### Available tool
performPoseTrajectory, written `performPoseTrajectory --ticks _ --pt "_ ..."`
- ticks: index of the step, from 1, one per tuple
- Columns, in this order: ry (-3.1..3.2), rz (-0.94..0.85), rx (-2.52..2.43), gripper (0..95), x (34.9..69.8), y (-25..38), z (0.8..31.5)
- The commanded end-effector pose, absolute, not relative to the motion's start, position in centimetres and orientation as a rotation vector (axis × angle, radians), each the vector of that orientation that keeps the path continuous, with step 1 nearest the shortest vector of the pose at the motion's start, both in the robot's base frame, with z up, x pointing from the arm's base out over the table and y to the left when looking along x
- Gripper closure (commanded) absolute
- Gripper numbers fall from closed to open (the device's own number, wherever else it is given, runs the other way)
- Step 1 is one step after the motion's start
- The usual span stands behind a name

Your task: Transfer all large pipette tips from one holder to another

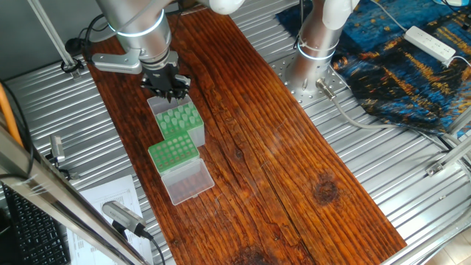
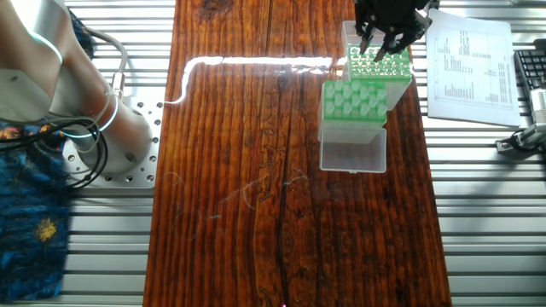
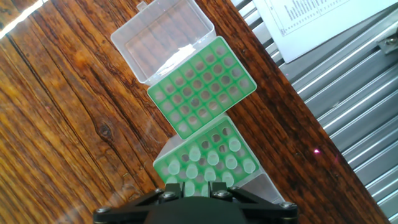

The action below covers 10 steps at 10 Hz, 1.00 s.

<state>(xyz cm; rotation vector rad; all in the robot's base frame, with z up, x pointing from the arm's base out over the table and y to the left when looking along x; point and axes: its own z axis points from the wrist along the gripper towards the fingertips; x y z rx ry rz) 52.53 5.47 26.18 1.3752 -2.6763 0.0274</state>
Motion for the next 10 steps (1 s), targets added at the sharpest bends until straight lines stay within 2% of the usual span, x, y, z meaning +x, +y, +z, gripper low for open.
performPoseTrajectory --ticks 1,2,3,7,10 --pt "-2.676 0.027 1.375 76.0 52.5 5.5 26.2" --pt "-2.978 -0.057 0.829 76.0 52.5 8.1 26.0" --pt "-2.979 -0.054 0.809 95.0 52.3 8.0 25.9" --pt "-3.015 -0.063 0.692 95.0 52.1 7.9 25.8" --pt "-3.149 -0.15 0.247 95.0 52.1 5.9 24.7"
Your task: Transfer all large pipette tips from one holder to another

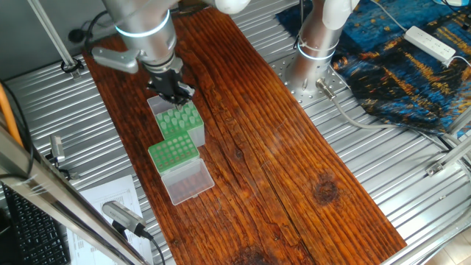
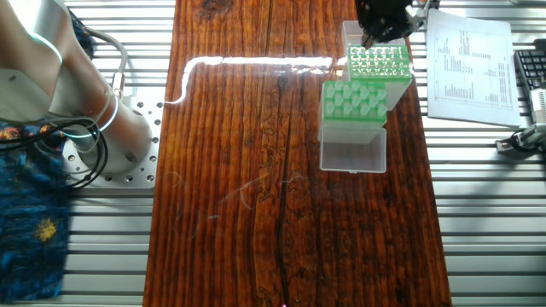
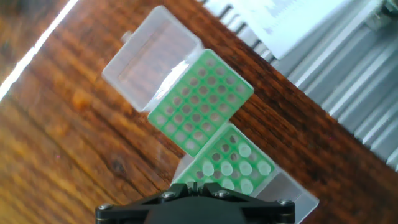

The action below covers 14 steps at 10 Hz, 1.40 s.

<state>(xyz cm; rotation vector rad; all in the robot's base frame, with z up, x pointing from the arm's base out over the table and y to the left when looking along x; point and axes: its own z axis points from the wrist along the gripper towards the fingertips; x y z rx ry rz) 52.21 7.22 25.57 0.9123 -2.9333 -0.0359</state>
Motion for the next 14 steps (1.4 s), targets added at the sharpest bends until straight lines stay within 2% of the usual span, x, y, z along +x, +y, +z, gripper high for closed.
performPoseTrajectory --ticks 1,4,14 --pt "-3.152 -0.159 0.202 95.0 52.0 5.2 24.3" --pt "-3.141 -0.162 0.254 95.0 51.2 2.8 23.6" --pt "-3.124 -0.066 0.316 95.0 51.1 2.8 23.8"
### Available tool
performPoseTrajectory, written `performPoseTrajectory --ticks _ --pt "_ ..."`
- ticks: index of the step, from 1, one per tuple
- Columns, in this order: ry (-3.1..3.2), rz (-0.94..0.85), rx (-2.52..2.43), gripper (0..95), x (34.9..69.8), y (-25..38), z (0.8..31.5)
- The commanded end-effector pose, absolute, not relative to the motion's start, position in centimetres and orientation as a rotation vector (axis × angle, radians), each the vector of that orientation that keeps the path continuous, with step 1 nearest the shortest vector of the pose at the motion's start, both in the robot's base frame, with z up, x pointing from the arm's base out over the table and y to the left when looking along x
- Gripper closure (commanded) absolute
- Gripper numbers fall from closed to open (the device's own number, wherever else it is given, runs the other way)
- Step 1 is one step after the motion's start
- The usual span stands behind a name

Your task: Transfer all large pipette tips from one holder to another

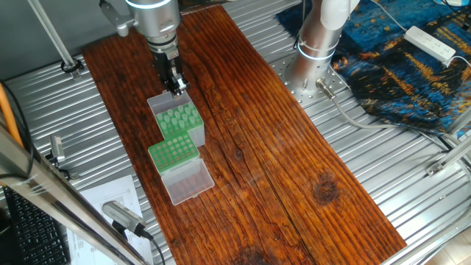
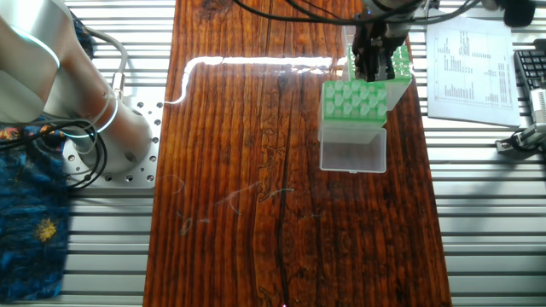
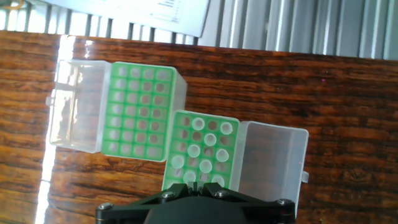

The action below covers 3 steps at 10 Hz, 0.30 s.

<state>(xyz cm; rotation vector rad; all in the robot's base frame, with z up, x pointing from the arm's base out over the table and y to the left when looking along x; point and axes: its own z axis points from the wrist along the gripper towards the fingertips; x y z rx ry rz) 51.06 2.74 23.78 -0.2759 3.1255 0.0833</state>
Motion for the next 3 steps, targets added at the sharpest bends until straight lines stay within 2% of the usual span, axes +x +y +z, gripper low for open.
performPoseTrajectory --ticks 1,3 --pt "3.128 0.068 -0.318 95.0 51.07 2.77 23.76" --pt "3.13 0.069 -0.327 95.0 51.07 2.77 23.75"
